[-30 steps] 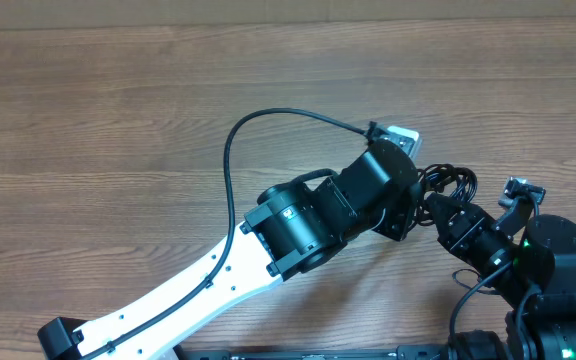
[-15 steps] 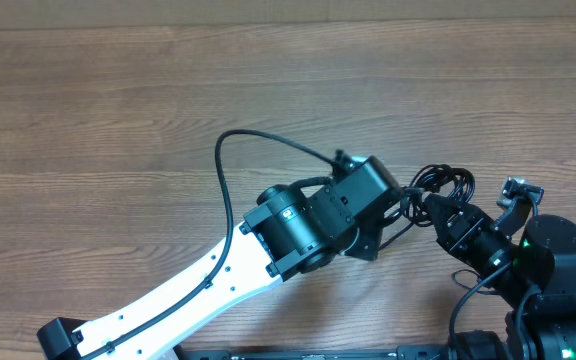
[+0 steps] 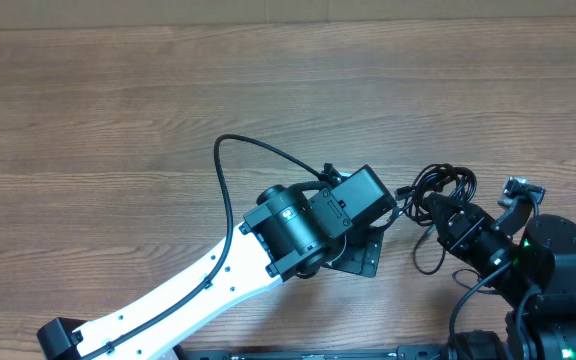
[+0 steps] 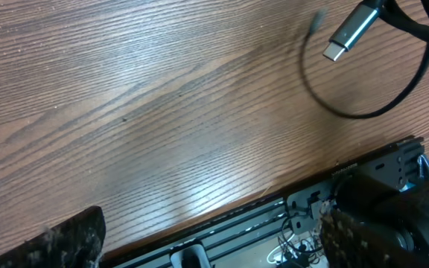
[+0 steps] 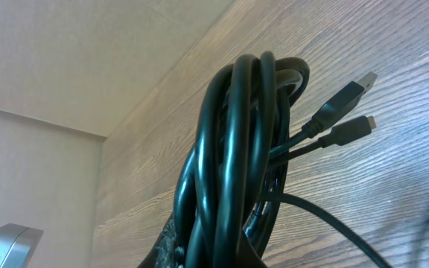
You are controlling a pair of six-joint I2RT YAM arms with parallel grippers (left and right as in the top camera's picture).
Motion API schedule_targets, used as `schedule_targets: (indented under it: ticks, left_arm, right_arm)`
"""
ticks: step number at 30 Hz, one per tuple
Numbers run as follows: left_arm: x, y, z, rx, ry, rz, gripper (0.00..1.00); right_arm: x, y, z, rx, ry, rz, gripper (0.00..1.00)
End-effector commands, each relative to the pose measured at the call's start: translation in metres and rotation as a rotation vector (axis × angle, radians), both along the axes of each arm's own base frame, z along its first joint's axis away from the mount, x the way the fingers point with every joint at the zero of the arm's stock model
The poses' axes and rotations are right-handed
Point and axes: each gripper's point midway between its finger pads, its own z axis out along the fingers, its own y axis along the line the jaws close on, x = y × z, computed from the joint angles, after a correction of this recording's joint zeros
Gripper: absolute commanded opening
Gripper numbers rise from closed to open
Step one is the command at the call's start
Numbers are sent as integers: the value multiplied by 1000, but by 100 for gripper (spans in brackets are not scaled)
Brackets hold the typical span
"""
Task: Untangle cables
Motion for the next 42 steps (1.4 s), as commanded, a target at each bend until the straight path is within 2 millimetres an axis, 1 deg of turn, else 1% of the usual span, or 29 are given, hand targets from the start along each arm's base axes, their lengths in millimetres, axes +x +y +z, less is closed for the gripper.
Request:
schedule_targets:
  ticks: [1,5,8,12,15,19,21,24,27,31,33,35,37,39,42]
  left_arm:
    - [6,4,14,-34,-42,0,92]
    - [17,12,31,-90,-81,40,93]
    - [25,23,51,-144,-131,67,94]
    - [33,46,82,-209,-234,66,98]
    - [36,62,100,-232,-311,44,98]
    - [34,75,121,-256,-406,-5,100]
    - [30,76,130,-267,-451,-67,100]
    - [18,72,137,-274,-505,-230,100]
    - [12,68,138,-266,-538,-348,94]
    - [13,66,137,-246,-563,-398,95]
    - [15,64,140,-247,-586,-415,95]
    - [16,59,144,-263,-607,-440,100]
    - [11,53,148,-291,-620,-499,100]
    - [1,44,152,-335,-637,-604,100]
    - [-8,36,153,-370,-644,-698,100]
  right_arm:
    - [0,4,12,-7,-54,33,4]
    - [-5,29,33,-32,-191,233,4]
    - [-13,44,45,-63,-291,368,4]
    - [-31,66,59,-97,-437,578,4]
    - [-43,76,68,-99,-520,684,4]
    - [-63,89,79,-91,-632,833,4]
    - [-70,92,86,-78,-676,879,4]
    - [-81,97,96,-58,-740,947,4]
    - [-93,100,102,-34,-784,1013,4]
    - [-104,102,104,-2,-799,1071,4]
    - [-109,103,105,13,-803,1097,4]
    - [-112,103,105,24,-805,1113,4]
    - [-114,103,106,32,-804,1122,4]
    - [-116,104,106,39,-806,1135,4]
    - [-118,104,107,45,-809,1147,4]
